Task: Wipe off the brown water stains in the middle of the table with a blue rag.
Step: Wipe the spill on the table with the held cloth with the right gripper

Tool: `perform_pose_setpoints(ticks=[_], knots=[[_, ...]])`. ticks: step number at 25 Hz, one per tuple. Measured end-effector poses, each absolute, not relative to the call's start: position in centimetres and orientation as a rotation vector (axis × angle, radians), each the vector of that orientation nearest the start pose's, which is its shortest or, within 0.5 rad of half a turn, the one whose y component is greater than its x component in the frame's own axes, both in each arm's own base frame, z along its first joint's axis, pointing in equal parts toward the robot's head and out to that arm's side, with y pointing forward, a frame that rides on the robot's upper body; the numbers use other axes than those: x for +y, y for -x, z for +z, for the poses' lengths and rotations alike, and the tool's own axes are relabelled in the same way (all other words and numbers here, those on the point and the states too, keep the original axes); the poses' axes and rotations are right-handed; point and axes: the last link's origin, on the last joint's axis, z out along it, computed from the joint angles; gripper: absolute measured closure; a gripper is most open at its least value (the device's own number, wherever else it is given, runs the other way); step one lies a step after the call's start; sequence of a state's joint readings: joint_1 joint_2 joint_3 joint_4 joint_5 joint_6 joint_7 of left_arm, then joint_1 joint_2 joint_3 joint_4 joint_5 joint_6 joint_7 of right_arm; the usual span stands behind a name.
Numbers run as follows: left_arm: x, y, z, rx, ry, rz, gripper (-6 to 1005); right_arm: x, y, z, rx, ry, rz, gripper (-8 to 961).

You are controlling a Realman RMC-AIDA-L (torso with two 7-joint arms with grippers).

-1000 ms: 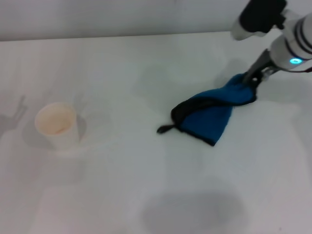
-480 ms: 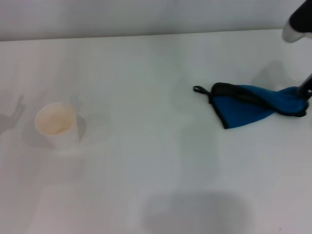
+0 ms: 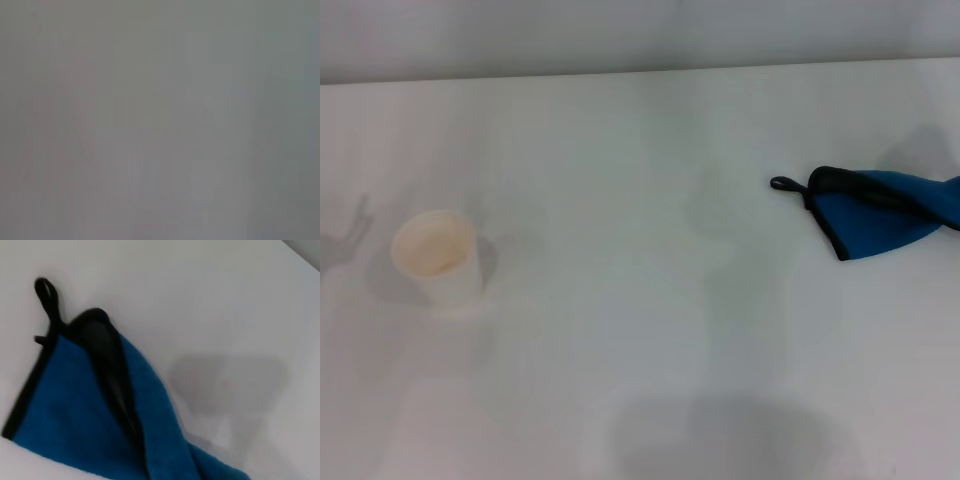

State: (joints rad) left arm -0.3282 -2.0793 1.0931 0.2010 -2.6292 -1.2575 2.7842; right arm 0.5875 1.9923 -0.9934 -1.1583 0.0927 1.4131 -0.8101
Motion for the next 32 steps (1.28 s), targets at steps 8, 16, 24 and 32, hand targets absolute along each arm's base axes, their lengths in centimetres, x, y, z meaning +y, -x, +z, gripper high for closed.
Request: perform_pose_setpoints(ticks=[8, 16, 24, 32], knots=[[30.9, 34.8, 2.1, -0.460, 1.637, -0.741, 119, 37.2, -29.4, 8.8, 0.965, 2.315, -0.631, 936], [31.3, 34.6, 2.0, -0.462, 1.643, -0.739, 119, 37.3, -27.6, 7.3, 0.917, 2.465, -0.399, 932], [31.4, 34.4, 1.9, -0.459, 1.648, -0.744, 120, 37.5, -27.2, 6.7, 0.891, 2.503, -0.271, 928], [31.7, 34.1, 1.9, -0.455, 1.652, -0.751, 120, 37.8, -28.0, 6.3, 0.895, 2.492, -0.209, 924]])
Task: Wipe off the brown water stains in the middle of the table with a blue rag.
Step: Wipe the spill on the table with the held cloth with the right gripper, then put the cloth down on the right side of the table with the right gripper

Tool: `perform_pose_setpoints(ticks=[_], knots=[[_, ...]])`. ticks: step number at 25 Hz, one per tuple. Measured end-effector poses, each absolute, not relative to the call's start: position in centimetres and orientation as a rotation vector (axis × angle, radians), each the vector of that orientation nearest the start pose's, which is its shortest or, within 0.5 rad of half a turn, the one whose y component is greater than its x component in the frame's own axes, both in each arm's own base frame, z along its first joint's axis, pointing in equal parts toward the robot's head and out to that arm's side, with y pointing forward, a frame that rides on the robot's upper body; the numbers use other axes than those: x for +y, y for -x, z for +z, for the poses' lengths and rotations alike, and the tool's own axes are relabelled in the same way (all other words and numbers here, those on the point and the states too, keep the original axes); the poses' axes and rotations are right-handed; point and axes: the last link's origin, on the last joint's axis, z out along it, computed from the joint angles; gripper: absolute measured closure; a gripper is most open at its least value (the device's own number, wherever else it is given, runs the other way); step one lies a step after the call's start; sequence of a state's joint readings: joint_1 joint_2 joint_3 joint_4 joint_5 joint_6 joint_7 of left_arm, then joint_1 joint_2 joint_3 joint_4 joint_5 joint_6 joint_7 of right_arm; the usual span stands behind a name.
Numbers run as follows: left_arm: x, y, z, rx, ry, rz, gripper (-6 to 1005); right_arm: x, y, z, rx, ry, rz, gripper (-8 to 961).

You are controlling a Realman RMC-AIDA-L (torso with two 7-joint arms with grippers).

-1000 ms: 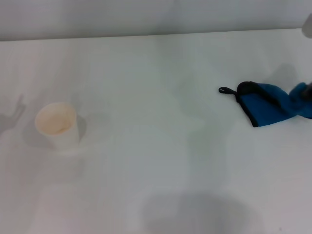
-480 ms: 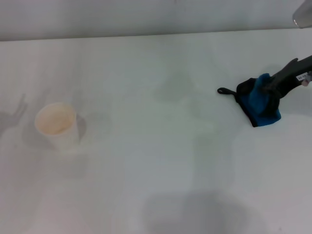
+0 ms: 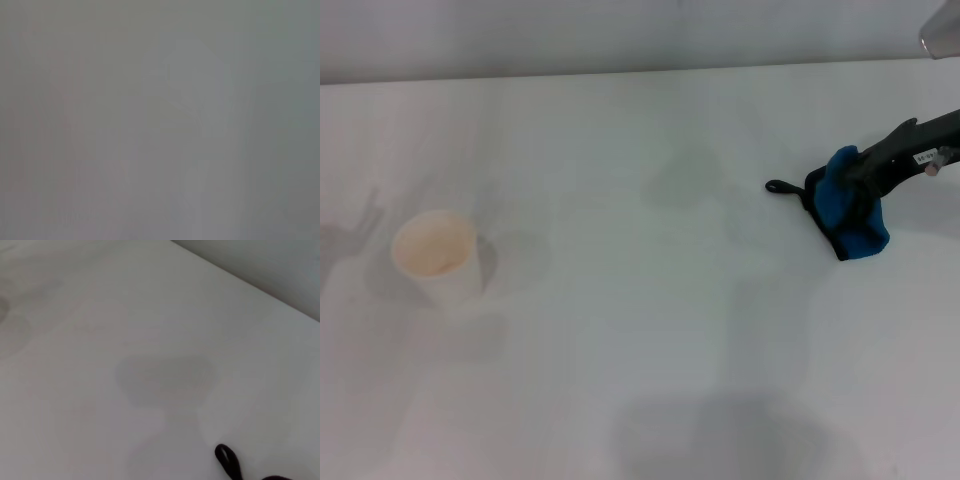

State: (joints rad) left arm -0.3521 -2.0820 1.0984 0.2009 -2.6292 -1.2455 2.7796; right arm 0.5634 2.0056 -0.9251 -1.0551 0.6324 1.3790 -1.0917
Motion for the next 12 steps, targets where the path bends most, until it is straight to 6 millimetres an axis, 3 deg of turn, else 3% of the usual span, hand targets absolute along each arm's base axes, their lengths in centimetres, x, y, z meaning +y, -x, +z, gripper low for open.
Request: perform_pose_setpoints(ticks=[12], knots=[[31.54, 34.23, 1.84, -0.457, 1.654, -0.748, 120, 37.82, -28.77, 5.77, 0.911, 2.487, -0.225, 919]])
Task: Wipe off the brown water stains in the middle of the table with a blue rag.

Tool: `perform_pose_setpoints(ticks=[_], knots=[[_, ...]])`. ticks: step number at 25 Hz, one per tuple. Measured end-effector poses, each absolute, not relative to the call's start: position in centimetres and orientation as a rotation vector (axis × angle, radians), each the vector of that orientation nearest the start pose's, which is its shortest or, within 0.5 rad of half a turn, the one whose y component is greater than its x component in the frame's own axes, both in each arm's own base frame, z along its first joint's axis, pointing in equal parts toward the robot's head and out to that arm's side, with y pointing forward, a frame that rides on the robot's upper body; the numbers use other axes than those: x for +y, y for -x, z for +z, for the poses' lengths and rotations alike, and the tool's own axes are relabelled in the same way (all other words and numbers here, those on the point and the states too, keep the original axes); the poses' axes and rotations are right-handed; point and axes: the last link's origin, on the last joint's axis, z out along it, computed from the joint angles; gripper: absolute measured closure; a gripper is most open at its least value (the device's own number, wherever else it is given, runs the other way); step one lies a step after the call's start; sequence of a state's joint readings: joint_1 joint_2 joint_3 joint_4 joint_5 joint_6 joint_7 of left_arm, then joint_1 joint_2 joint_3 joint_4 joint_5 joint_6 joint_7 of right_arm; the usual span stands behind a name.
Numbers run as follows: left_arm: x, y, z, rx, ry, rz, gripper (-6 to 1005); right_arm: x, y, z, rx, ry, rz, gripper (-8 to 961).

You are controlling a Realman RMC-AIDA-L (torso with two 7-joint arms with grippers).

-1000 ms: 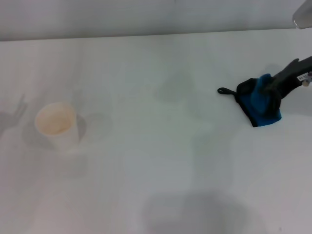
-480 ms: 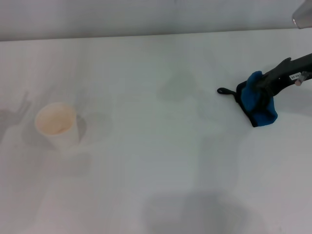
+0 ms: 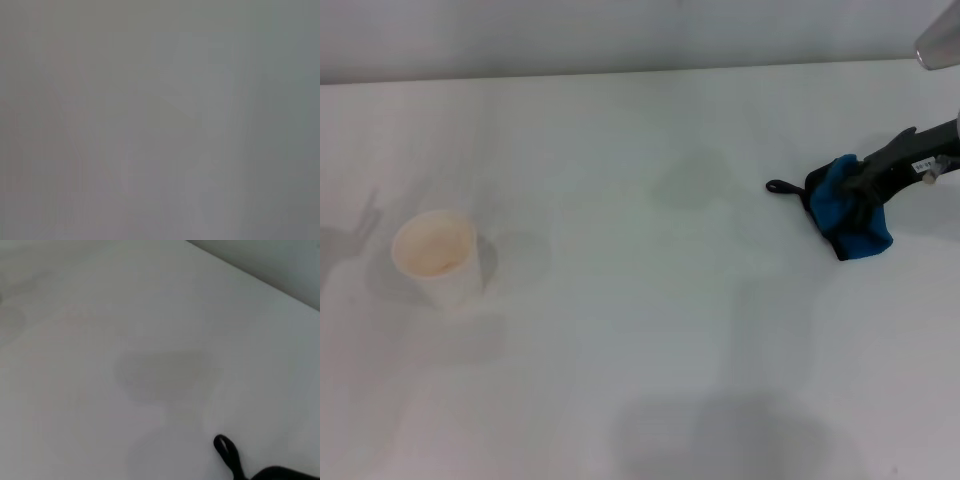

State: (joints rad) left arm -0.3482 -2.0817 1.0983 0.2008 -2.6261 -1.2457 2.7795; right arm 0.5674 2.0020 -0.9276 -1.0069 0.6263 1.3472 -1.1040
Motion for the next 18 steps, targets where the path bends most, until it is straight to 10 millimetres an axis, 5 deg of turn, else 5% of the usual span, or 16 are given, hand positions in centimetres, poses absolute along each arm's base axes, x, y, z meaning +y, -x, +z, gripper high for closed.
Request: perform_pose_setpoints(ticks=[4, 13, 18], knots=[[31.6, 34.3, 1.9, -0.455, 1.654, -0.746, 120, 37.6, -29.1, 5.8, 0.946, 2.479, -0.218, 917], [31.2, 34.6, 1.9, -0.461, 1.652, -0.737, 119, 37.6, -28.3, 6.5, 0.928, 2.480, -0.077, 589], [31.1, 34.6, 1.9, -0.460, 1.652, -0.739, 120, 37.0, -28.5, 9.1, 0.881, 2.393, 0.014, 429]])
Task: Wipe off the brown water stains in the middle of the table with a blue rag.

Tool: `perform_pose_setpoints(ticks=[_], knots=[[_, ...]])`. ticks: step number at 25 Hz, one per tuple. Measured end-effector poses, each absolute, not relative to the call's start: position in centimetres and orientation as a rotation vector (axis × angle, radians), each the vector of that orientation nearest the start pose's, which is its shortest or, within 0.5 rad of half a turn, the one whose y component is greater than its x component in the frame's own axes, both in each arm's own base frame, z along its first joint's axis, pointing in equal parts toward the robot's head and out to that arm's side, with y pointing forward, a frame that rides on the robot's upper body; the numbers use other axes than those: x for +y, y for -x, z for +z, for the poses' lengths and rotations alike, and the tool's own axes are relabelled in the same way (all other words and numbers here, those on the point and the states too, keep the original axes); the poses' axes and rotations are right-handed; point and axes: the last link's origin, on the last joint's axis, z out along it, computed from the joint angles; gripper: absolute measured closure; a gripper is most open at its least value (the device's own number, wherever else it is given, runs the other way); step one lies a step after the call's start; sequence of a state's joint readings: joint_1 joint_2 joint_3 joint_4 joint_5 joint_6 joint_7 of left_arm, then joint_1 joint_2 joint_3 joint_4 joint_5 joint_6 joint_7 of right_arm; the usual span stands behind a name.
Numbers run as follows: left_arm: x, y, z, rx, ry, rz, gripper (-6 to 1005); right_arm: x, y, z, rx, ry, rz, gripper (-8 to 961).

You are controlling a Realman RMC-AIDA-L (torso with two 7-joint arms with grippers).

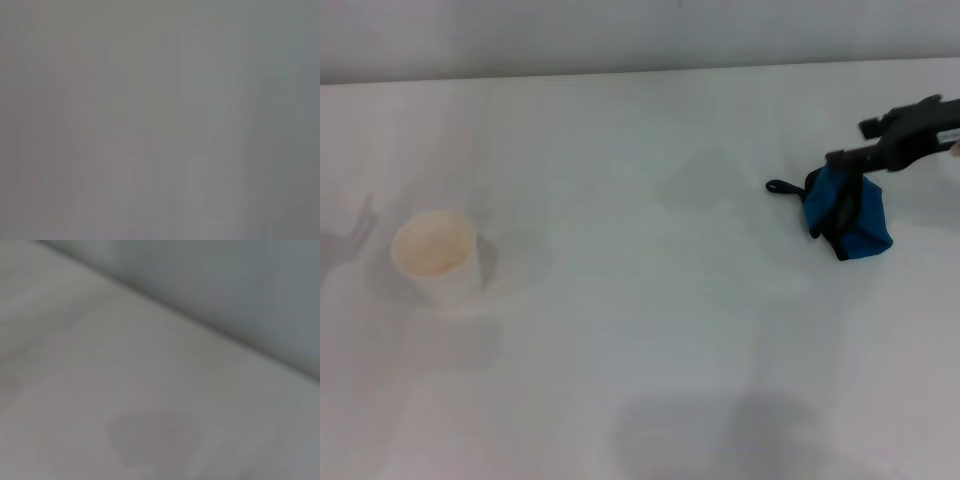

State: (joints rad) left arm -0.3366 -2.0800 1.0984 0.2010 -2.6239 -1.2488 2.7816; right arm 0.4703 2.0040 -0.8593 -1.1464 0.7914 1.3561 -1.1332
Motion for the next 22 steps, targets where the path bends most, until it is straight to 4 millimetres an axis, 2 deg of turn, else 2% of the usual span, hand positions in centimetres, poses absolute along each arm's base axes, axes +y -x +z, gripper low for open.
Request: perform_pose_setpoints(ticks=[1, 3, 4, 6, 10, 16, 22], knots=[[31.1, 34.6, 1.9, -0.460, 1.651, -0.739, 120, 37.0, -28.5, 9.1, 0.881, 2.393, 0.014, 389], [31.0, 34.7, 1.9, -0.462, 1.650, -0.739, 120, 36.5, -28.5, 10.7, 0.828, 2.340, 0.186, 307], [31.0, 34.7, 1.9, -0.463, 1.649, -0.739, 120, 36.5, -28.5, 10.7, 0.828, 2.340, 0.186, 267], [30.9, 34.7, 1.9, -0.464, 1.648, -0.740, 120, 36.1, -28.8, 11.9, 0.786, 2.277, 0.360, 196], [30.8, 34.8, 1.9, -0.467, 1.645, -0.740, 120, 34.9, -31.0, 13.7, 0.731, 2.111, 0.602, 77], [30.8, 34.9, 2.1, -0.467, 1.642, -0.736, 119, 33.2, -34.0, 13.7, 0.662, 1.898, 0.816, 77], [30.8, 34.8, 2.1, -0.460, 1.647, -0.739, 119, 31.0, -37.0, 11.7, 0.551, 1.642, 0.870, 77]])
